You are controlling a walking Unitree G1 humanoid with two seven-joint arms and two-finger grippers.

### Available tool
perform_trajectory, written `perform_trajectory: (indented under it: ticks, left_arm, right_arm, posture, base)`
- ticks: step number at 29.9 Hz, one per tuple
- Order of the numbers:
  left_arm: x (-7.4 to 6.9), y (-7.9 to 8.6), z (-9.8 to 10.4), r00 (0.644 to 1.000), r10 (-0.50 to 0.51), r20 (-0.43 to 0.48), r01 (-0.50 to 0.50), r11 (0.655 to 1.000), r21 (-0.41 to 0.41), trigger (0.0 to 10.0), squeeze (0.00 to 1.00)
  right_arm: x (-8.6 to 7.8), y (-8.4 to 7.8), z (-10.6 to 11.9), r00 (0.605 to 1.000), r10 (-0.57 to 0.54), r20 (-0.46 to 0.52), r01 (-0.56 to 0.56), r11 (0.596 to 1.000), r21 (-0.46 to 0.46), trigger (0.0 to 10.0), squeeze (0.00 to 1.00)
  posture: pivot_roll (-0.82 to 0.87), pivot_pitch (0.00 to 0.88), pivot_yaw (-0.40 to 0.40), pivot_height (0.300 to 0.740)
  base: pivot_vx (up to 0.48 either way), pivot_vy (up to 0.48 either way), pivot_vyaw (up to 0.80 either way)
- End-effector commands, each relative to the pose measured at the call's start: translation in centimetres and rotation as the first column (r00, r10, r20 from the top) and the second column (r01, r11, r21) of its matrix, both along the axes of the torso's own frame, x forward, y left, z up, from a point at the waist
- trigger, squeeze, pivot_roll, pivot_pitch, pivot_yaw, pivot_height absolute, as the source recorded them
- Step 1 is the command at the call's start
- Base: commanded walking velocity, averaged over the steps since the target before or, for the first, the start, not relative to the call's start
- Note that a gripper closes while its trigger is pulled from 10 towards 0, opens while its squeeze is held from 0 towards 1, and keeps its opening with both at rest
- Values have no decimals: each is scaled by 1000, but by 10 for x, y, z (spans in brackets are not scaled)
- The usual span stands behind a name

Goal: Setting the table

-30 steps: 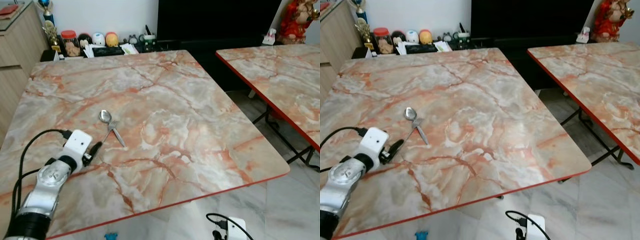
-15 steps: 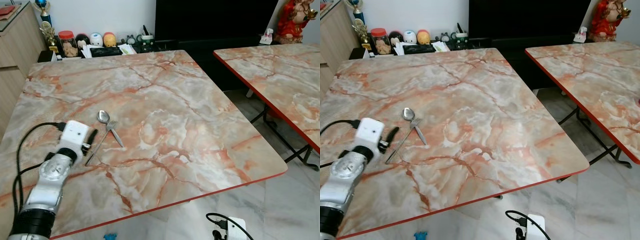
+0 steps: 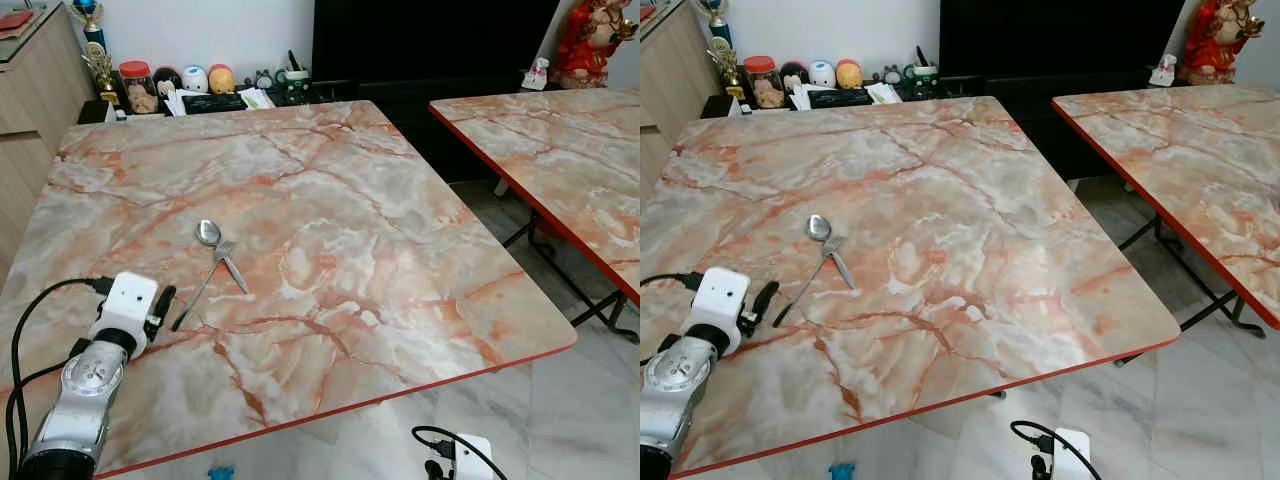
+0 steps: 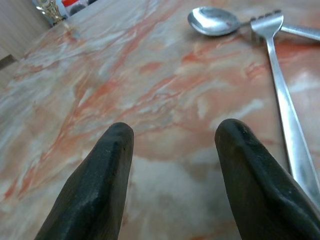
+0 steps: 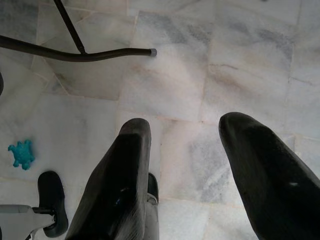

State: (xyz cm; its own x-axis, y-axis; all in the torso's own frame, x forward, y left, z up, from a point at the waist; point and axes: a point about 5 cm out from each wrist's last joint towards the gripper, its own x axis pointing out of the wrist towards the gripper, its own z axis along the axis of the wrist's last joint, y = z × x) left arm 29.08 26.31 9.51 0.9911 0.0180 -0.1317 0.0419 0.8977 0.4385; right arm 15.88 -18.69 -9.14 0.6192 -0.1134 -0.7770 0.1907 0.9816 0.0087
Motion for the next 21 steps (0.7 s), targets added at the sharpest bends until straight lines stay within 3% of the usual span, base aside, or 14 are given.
perform_trajectory:
  ticks: [1,12,21]
  left_arm:
    - [-3,3,-3,1000,2,-8,-2,1000,24,10000,0]
    - [-12,-5,-21,995,-62,-77,62,998,1,10000,0]
    - [-17,-19,-27,985,-153,-85,146,986,-80,10000,0]
  right_arm:
    - [-1,-3,0,1000,3,-11,-3,1000,-6,10000,0]
    - [-1,-3,0,1000,6,-12,-6,1000,-7,10000,0]
    - [-1,-3,0,1000,7,-11,-7,1000,-8,10000,0]
  posture:
    - [114,8,-80,740]
    - [112,10,-83,740]
    - [112,15,-85,740]
  base:
    - [0,0,0]
    - [0,0,0]
    - [0,0,0]
